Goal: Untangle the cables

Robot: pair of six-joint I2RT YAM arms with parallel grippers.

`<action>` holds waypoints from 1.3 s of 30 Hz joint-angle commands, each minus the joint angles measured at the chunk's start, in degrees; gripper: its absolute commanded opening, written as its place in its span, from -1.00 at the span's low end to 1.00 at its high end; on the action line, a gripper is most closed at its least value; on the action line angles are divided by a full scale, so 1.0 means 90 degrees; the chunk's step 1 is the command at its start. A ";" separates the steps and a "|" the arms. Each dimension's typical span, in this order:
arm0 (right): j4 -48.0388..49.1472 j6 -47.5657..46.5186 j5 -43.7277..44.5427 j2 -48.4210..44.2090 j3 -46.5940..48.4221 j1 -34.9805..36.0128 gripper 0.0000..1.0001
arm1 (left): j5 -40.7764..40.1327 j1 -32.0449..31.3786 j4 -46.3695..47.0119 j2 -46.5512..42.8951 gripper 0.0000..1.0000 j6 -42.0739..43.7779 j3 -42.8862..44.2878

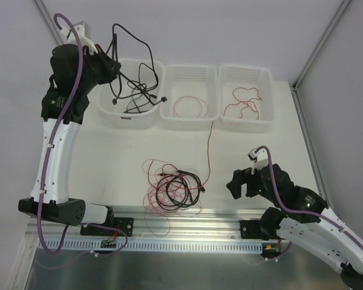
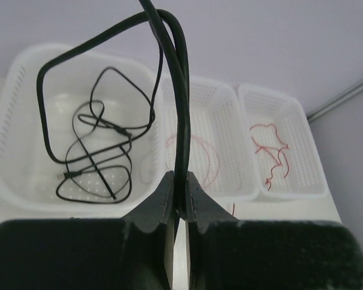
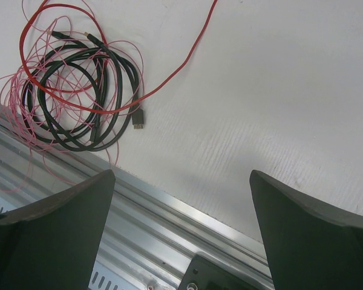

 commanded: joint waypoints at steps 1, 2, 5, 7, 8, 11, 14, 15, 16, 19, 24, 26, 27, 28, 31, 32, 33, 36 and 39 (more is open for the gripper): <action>0.0093 0.0038 0.0023 -0.0026 0.0248 0.0031 0.99 | -0.0211 0.0116 0.0558 0.0110 -1.00 0.0194 0.1002; 0.0074 0.0038 0.0013 -0.0026 0.0258 0.0021 0.99 | -0.0142 0.0145 0.0558 0.0188 -1.00 0.0146 0.1139; 0.0074 0.0038 0.0032 -0.0035 0.0248 0.0031 0.99 | -0.0102 0.0194 0.0567 0.0500 -1.00 0.0164 0.1597; 0.0054 0.0047 0.0062 -0.0045 0.0238 0.0030 0.99 | -0.0587 0.0194 0.0625 0.0637 -1.00 0.0330 0.1638; 0.0054 0.0038 0.0052 -0.0036 0.0228 0.0031 0.99 | -0.0687 0.0194 0.0665 0.0725 -1.00 0.0573 0.1628; 0.0054 0.0038 0.0052 -0.0035 0.0199 0.0030 0.99 | -0.0971 0.0194 0.0860 0.1164 -1.00 0.0983 0.1531; 0.0044 0.0038 0.0042 -0.0035 0.0180 0.0031 0.99 | -0.1233 0.0194 0.1064 0.1710 -1.00 0.1277 0.1365; 0.0035 0.0038 0.0062 -0.0045 0.0170 0.0031 0.99 | -0.1342 0.0194 0.1123 0.1799 -1.00 0.1384 0.1326; 0.0035 0.0028 0.0062 -0.0045 0.0160 0.0031 0.99 | -0.1410 0.0194 0.1182 0.1887 -1.00 0.1511 0.1287; 0.0025 -0.0001 0.0101 -0.0016 0.0160 0.0031 0.99 | -0.1596 0.0184 0.1251 0.2248 -1.00 0.1795 0.1189; 0.0083 -0.0060 0.0120 0.0130 0.0209 0.0021 0.99 | -0.1091 0.0194 0.1231 0.2980 -1.00 0.1679 0.0701; 0.0103 -0.0079 0.0101 0.0218 0.0228 0.0021 0.99 | -0.0846 0.0194 0.1164 0.3369 -1.00 0.1514 0.0545; 0.0113 -0.0070 0.0062 0.0228 0.0238 0.0030 0.99 | -0.0777 0.0194 0.1105 0.3498 -1.00 0.1435 0.0515; 0.0122 -0.0079 0.0052 0.0267 0.0248 0.0031 0.99 | -0.0728 0.0204 0.0950 0.3634 -1.00 0.1347 0.0486; 0.0064 -0.0109 0.0081 0.0267 0.0267 0.0031 0.99 | -0.0368 0.0291 0.0414 0.4181 -1.00 0.0977 0.0631; 0.0064 -0.0119 0.0091 0.0248 0.0267 0.0031 0.99 | -0.0279 0.0311 0.0266 0.4444 -1.00 0.0946 0.0787; 0.0054 -0.0119 0.0101 0.0248 0.0267 0.0021 0.99 | -0.0230 0.0340 0.0091 0.4572 -1.00 0.0917 0.0885; 0.0122 -0.0109 0.0082 0.0277 0.0248 0.0031 0.99 | -0.0239 0.0370 -0.0350 0.4983 -1.00 0.0888 0.1110; 0.0171 -0.0080 -0.0006 0.0316 0.0248 0.0021 0.99 | -0.0200 0.0448 -0.0546 0.5178 -1.00 0.0810 0.1150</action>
